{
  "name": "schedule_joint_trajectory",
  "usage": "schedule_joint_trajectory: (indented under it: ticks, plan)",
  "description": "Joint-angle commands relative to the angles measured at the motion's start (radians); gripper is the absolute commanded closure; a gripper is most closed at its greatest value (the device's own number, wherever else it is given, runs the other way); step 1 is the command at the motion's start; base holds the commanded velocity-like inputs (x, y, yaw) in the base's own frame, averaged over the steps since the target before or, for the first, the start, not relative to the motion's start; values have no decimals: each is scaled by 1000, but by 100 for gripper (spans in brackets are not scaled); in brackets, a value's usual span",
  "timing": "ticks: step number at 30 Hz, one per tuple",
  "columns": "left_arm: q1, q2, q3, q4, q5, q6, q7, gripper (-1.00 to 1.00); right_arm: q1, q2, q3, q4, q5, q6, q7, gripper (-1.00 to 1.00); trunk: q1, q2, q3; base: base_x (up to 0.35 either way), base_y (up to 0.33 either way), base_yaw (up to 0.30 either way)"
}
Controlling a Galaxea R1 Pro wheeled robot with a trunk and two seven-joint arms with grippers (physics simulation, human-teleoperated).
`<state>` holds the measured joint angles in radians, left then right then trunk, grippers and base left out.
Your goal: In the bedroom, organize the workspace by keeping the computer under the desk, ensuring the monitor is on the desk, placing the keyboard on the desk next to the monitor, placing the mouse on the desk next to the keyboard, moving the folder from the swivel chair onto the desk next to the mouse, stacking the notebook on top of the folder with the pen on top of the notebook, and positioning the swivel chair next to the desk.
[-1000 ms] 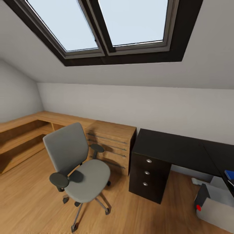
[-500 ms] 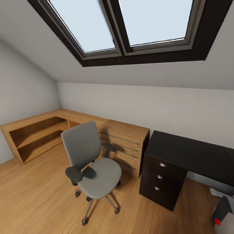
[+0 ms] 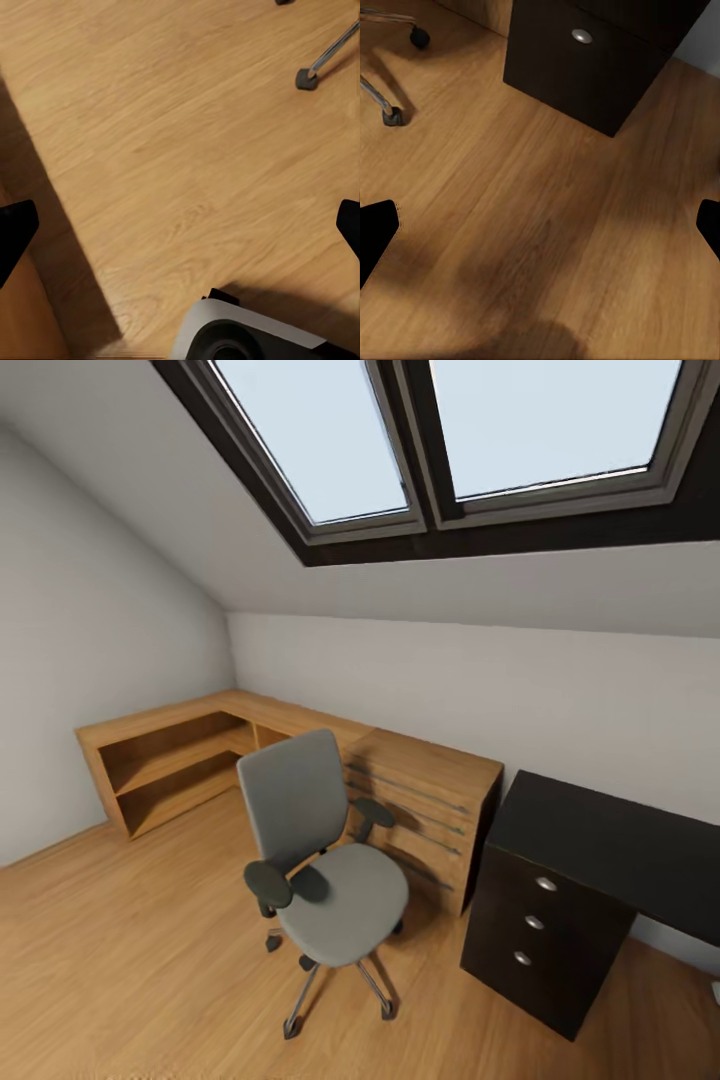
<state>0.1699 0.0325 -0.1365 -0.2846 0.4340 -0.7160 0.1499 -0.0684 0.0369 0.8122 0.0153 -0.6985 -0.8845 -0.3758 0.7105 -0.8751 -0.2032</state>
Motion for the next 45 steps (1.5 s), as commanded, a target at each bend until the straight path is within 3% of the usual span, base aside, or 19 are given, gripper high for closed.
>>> schedule_joint_trajectory:
  ticks: [1,12,22,30,33,34,38,40,45]
  plan:
    - [0,1,-8,-2,1,0,10,-100,-1,1,9,2,1,-1,-9,-100,0,-1,-1,0,0,272]
    - [0,-3,-9,40,2,40,12,-100,-1,0,9,2,1,-1,-9,-100,0,-1,-1,0,0,272]
    - [0,-2,-9,41,3,215,14,-100,12,1,10,2,3,-41,-9,-100,0,-1,-1,0,0,271]
    - [0,-3,-8,35,3,214,14,-100,13,1,9,2,4,-45,-9,-100,0,-1,-1,0,0,218]
    - [0,-4,-8,35,3,191,14,-100,13,0,9,2,4,-45,-9,-100,0,-1,-1,0,0,158]
    - [0,-6,-8,37,3,106,13,-100,13,0,9,2,4,-45,-9,-100,0,-1,-1,0,0,143]
    - [0,-6,-7,39,2,28,13,-100,13,0,9,2,4,-45,-9,-100,0,-1,-1,0,0,140]
    - [0,-9,-6,44,2,-63,12,-100,13,0,9,2,4,-45,-9,-100,0,-1,-1,0,0,138]
    - [0,-24,-6,78,2,-177,11,-100,13,0,9,2,4,-45,-9,-100,0,-1,-1,0,0,137]
